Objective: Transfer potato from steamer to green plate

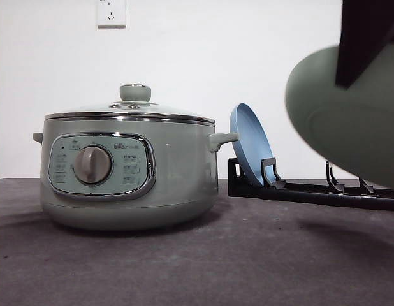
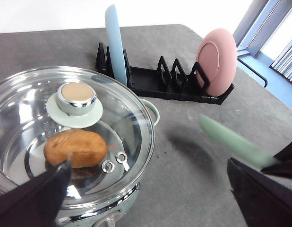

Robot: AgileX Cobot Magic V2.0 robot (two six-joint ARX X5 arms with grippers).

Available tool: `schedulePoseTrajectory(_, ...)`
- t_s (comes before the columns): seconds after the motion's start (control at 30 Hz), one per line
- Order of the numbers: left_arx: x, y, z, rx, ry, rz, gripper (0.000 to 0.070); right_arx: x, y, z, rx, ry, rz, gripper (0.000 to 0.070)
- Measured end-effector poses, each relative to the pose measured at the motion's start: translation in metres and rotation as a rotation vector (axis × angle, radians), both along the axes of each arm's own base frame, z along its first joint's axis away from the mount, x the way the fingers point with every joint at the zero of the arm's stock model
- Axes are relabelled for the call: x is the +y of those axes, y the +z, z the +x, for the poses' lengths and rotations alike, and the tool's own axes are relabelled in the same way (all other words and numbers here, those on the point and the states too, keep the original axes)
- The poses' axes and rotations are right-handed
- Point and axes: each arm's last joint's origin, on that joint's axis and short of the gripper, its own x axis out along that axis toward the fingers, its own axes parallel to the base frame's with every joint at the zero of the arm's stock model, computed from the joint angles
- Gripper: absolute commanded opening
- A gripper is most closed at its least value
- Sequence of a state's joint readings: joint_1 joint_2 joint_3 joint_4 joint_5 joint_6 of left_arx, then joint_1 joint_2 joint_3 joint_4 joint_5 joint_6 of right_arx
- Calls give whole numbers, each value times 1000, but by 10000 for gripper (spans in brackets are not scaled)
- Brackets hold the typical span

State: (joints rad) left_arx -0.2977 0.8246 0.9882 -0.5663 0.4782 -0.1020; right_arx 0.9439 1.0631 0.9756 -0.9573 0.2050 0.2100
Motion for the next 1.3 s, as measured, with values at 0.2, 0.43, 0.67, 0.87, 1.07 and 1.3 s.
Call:
schedulePoseTrajectory(0.2, 0, 0, 0, -1, 0, 0, 676, 30, -23, -3, 14, 34, -83, 0)
schedulePoseTrajectory(0.43, 0, 0, 0, 2, 0, 1, 676, 59, -59, 1, 63, 7, -218, 0)
schedulePoseTrajectory(0.67, 0, -1, 0, 6, 0, 2, 676, 76, -91, 6, 62, -47, -347, 0)
schedulePoseTrajectory(0.87, 0, -2, -1, 18, -1, 7, 676, 83, -107, 8, 72, -49, -400, 0)
schedulePoseTrajectory(1.07, 0, -3, -1, 28, -3, 15, 676, 85, -109, 7, 69, -53, -394, 120)
schedulePoseTrajectory(1.3, 0, -3, -1, 29, -3, 15, 676, 83, -106, 5, 103, -49, -388, 429)
